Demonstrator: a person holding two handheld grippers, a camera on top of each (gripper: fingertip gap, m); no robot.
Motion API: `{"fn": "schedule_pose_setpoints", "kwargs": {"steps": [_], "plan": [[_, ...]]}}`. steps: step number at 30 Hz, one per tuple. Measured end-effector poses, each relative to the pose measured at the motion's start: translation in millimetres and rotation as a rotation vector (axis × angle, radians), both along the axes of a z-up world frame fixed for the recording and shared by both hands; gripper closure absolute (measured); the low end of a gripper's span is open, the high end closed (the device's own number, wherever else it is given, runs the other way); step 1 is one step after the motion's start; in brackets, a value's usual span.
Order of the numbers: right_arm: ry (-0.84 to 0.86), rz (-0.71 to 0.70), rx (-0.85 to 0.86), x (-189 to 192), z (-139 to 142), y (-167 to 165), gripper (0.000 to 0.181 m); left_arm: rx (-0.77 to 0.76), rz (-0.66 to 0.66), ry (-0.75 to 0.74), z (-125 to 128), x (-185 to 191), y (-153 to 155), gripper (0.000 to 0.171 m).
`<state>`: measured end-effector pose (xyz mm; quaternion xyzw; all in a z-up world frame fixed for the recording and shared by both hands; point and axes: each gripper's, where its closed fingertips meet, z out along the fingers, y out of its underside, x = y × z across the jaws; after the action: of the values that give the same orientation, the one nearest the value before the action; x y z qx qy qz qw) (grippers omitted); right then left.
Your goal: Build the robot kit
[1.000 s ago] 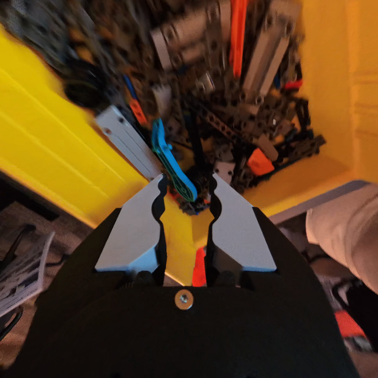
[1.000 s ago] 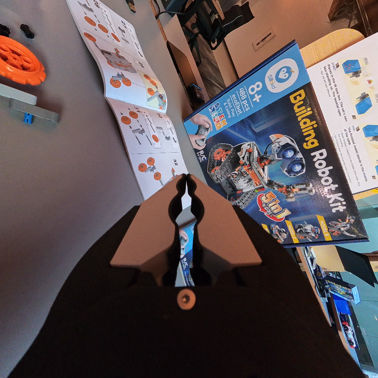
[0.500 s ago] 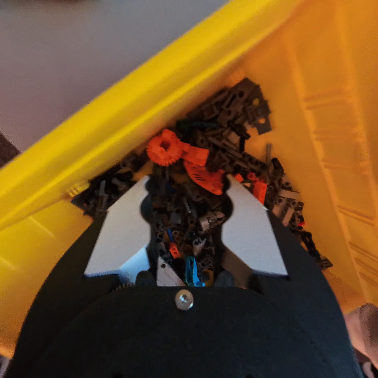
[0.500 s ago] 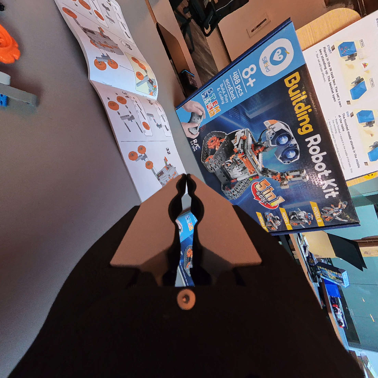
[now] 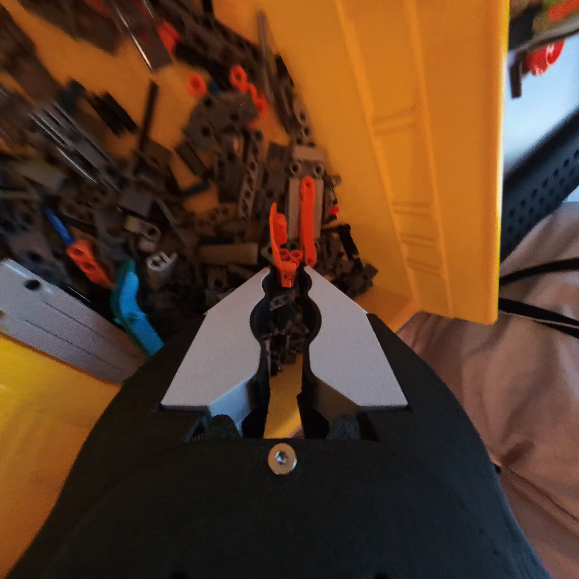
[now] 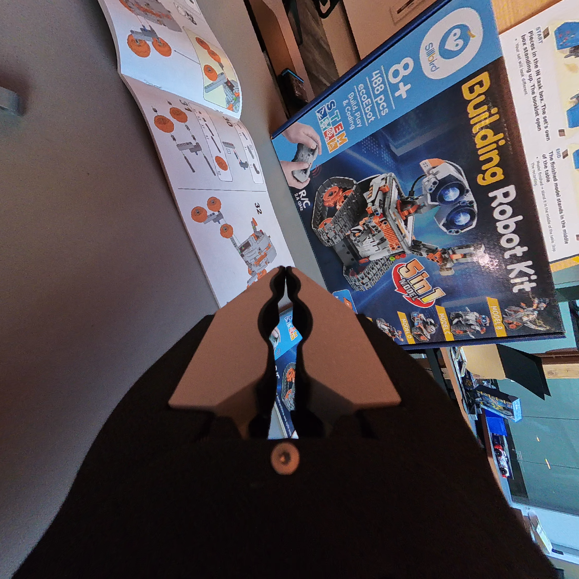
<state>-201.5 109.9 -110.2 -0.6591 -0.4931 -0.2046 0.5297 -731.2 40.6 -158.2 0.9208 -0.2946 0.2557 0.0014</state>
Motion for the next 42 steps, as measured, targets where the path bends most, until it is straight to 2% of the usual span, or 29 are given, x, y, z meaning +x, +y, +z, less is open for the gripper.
{"fn": "schedule_pose_setpoints", "kwargs": {"steps": [3,5,7,9,12,14,17,24,28,29,30,32,37,42], "plan": [[-0.009,-0.007,-0.003,1.7,-2.5,1.6,0.181,-0.007,-0.006,-0.034,0.6,0.9,-16.3,0.156],[-0.01,-0.012,-0.004,3.0,-3.3,2.9,0.181,0.069,0.01,-0.033,5.0,0.0,-7.3,0.142],[-0.008,-0.018,-0.003,4.6,-3.7,4.0,0.181,0.241,0.027,0.008,13.6,-5.2,20.2,0.133],[-0.006,-0.021,-0.004,5.7,-4.3,4.6,0.181,0.439,0.016,0.023,28.8,-3.7,51.9,0.115],[-0.016,-0.032,-0.004,8.5,-5.3,5.2,0.181,0.635,0.01,0.095,37.8,-4.7,94.9,0.107],[-0.023,-0.039,-0.002,10.1,-5.9,5.4,0.181,0.681,0.039,0.122,36.2,-5.8,119.2,0.111],[-0.025,-0.044,-0.001,11.2,-5.7,5.3,0.181,0.598,0.065,0.1,26.8,-1.9,133.2,0.119],[-0.034,-0.04,-0.01,10.4,-8.5,6.4,0.181,0.537,0.074,0.059,9.9,21.5,154.6,0.112],[-0.048,-0.041,-0.017,10.8,-10.9,5.6,0.181,0.502,0.022,0.133,-12.3,25.0,157.0,0.111],[-0.048,-0.04,-0.016,10.7,-10.7,5.3,0.181,0.483,0.005,0.146,-17.8,26.0,154.5,0.109],[-0.047,-0.039,-0.014,10.5,-10.1,5.2,0.181,0.466,0.009,0.114,-17.5,31.4,152.2,0.113],[-0.045,-0.039,-0.015,10.6,-9.8,5.3,0.181,0.399,0.011,0.055,-15.6,38.8,140.3,0.152],[-0.052,-0.036,-0.02,10.9,-11.1,5.0,0.181,0.332,-0.035,0.085,-20.1,27.0,107.0,0.152],[-0.062,-0.031,-0.028,9.6,-13.6,5.2,0.181,0.284,-0.044,0.046,-9.7,21.2,66.7,0.152]]}}
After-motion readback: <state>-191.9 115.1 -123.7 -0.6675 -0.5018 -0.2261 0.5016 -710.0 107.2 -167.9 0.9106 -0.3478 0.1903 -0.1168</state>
